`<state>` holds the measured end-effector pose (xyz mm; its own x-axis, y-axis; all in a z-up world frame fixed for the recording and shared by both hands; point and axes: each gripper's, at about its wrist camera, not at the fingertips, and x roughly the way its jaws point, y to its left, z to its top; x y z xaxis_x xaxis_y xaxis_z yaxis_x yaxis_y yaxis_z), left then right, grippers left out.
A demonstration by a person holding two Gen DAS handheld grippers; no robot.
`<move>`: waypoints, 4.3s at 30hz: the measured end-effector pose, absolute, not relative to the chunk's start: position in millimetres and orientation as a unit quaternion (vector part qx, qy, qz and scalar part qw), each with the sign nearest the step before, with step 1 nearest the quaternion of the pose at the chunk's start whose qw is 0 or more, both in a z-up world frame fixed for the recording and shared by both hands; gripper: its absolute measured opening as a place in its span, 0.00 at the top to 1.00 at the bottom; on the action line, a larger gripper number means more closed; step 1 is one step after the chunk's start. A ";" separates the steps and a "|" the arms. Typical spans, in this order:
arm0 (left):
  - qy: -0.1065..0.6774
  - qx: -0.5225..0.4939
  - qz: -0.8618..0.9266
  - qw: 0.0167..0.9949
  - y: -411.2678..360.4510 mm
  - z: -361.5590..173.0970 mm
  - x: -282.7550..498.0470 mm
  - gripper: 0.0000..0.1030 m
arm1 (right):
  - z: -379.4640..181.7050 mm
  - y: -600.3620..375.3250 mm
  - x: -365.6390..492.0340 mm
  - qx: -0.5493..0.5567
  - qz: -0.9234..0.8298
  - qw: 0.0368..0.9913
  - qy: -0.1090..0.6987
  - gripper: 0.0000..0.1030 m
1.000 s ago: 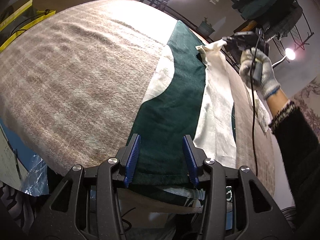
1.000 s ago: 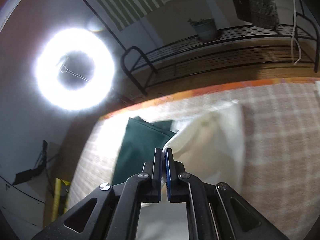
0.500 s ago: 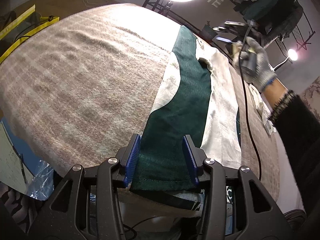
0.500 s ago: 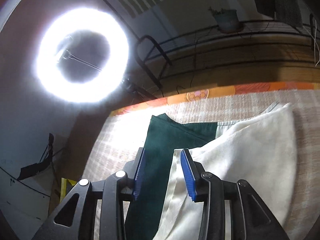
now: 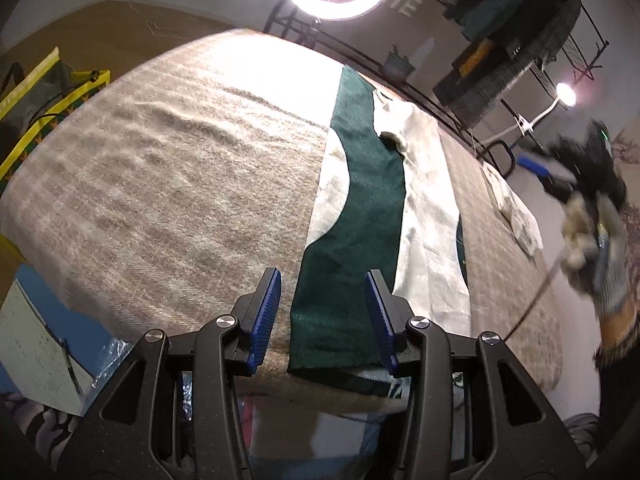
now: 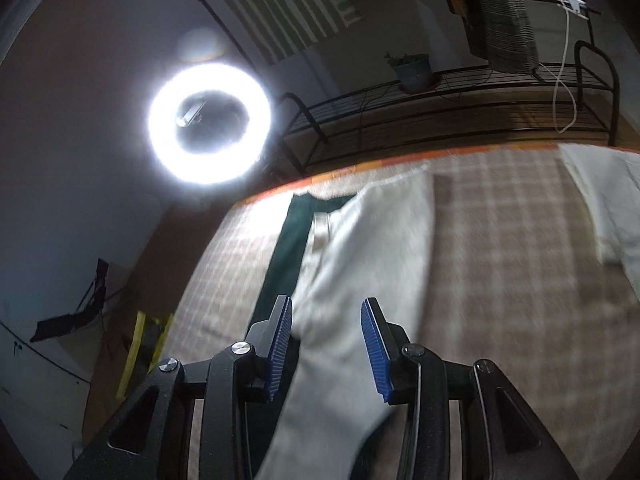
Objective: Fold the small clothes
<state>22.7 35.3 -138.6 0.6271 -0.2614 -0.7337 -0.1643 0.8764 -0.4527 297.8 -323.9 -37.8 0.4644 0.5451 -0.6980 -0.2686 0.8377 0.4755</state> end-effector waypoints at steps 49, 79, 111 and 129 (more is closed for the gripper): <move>0.552 -0.266 -0.125 0.780 48.9 -184.7 40.0 1.00 | -159.1 -342.1 68.3 0.213 0.364 0.706 0.569 1.00; 0.481 -0.303 -0.111 0.815 36.4 -125.1 174.9 1.00 | -127.2 -362.0 182.9 0.301 0.336 0.733 0.509 1.00; 0.471 -0.248 -0.036 0.846 24.3 -145.8 266.7 0.58 | -155.8 -356.6 294.9 0.298 0.261 0.759 0.518 0.70; 0.457 -0.181 -0.033 0.870 19.2 -124.2 293.2 0.58 | -127.5 -350.0 302.8 0.219 0.246 0.802 0.498 0.64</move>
